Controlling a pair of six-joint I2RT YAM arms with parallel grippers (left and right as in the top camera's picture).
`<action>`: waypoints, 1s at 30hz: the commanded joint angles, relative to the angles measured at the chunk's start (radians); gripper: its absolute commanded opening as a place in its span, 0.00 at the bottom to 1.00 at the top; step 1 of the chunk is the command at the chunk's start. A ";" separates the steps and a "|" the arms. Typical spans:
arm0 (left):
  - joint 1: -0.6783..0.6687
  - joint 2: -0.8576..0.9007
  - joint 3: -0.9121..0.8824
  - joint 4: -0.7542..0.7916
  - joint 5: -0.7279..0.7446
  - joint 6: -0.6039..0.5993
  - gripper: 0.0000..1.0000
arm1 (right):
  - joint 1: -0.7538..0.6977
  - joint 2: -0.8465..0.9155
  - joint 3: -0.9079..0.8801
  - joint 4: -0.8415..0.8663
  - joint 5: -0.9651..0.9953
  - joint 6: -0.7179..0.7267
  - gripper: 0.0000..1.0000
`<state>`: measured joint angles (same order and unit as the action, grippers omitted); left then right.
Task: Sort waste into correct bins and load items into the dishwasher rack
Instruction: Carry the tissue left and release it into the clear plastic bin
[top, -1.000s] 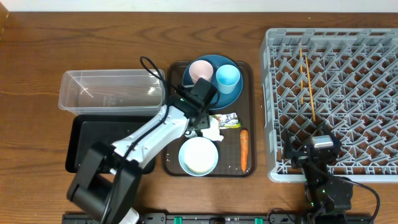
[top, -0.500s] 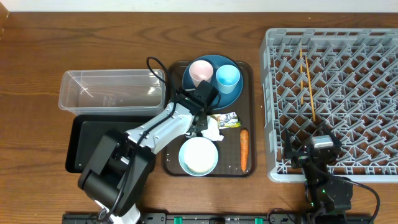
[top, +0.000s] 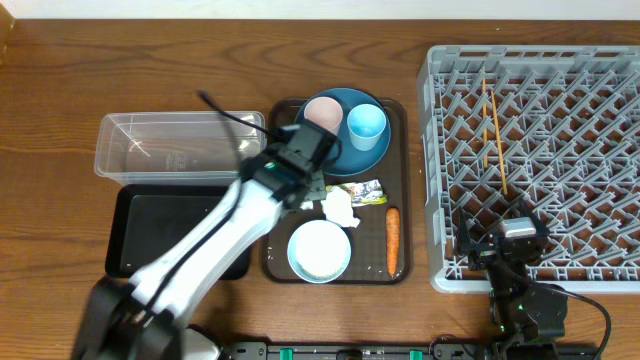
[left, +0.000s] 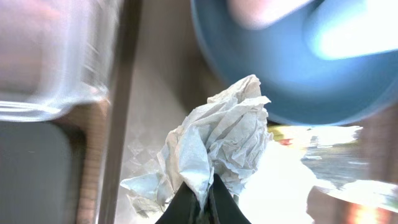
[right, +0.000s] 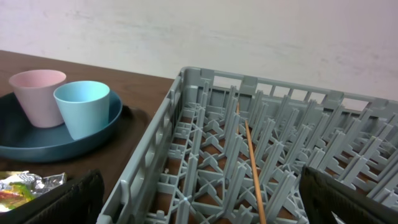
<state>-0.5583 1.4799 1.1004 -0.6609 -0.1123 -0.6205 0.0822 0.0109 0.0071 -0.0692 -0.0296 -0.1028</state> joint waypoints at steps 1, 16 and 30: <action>0.038 -0.162 0.015 -0.016 -0.021 0.018 0.06 | -0.016 -0.005 -0.002 -0.003 -0.004 -0.003 0.99; 0.417 -0.345 0.005 -0.130 -0.117 0.017 0.06 | -0.016 -0.005 -0.002 -0.003 -0.004 -0.003 0.99; 0.525 -0.013 0.004 0.036 -0.117 0.104 0.06 | -0.016 -0.005 -0.002 -0.003 -0.004 -0.003 0.99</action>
<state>-0.0391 1.4490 1.1007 -0.6399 -0.2134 -0.5549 0.0822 0.0109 0.0071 -0.0692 -0.0296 -0.1028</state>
